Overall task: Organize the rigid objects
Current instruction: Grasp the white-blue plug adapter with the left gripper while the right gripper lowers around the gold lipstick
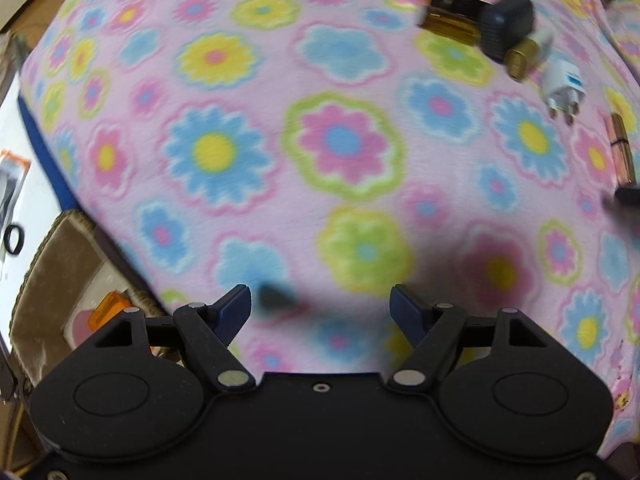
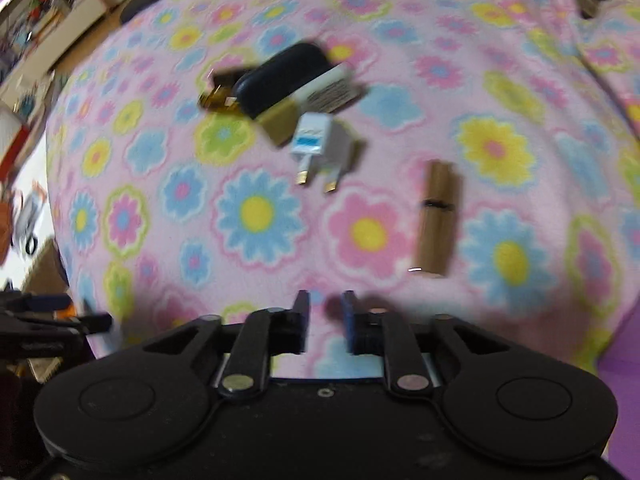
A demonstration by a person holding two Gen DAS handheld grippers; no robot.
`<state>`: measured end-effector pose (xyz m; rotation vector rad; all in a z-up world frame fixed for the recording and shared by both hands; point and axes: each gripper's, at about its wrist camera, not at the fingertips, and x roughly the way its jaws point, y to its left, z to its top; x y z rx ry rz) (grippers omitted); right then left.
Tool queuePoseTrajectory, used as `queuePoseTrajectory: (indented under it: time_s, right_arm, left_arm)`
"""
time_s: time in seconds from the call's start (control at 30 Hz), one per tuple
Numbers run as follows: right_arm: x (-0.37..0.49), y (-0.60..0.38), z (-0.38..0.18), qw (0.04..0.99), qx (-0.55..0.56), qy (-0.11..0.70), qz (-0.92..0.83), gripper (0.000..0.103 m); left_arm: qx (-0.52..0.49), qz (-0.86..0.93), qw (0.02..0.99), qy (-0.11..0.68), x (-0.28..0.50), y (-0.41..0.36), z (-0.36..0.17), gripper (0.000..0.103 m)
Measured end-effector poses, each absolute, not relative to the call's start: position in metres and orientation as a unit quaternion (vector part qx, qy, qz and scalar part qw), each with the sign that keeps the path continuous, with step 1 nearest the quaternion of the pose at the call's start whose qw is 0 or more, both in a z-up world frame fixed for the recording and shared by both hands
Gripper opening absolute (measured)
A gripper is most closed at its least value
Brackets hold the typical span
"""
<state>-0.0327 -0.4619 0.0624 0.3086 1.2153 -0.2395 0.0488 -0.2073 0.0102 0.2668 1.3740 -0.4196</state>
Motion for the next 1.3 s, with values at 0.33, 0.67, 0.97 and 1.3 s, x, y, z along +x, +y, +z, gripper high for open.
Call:
queuePoseTrajectory:
  time_s: [0.33,0.67,0.97,1.3]
  right_arm:
    - [0.041,-0.498,0.06,0.847,0.15,0.476,-0.183,0.032]
    - [0.03,-0.464,0.05,0.819,0.182,0.541,-0.054,0.021]
    - [-0.01,-0.508,0.071,0.826,0.176,0.514,-0.152,0.024]
    - [-0.026,-0.525,0.066,0.816,0.191,0.517,-0.175,0.035]
  left_arm:
    - [0.136,-0.22,0.73,0.632,0.034,-0.252,0.006,0.072]
    - [0.136,-0.217,0.727,0.637,0.042,-0.253,0.006,0.073]
    - [0.151,-0.265,0.73,0.612,0.054,-0.306,0.022,0.073]
    - [0.208,-0.333,0.752,0.529,0.063,-0.377,0.044,0.082]
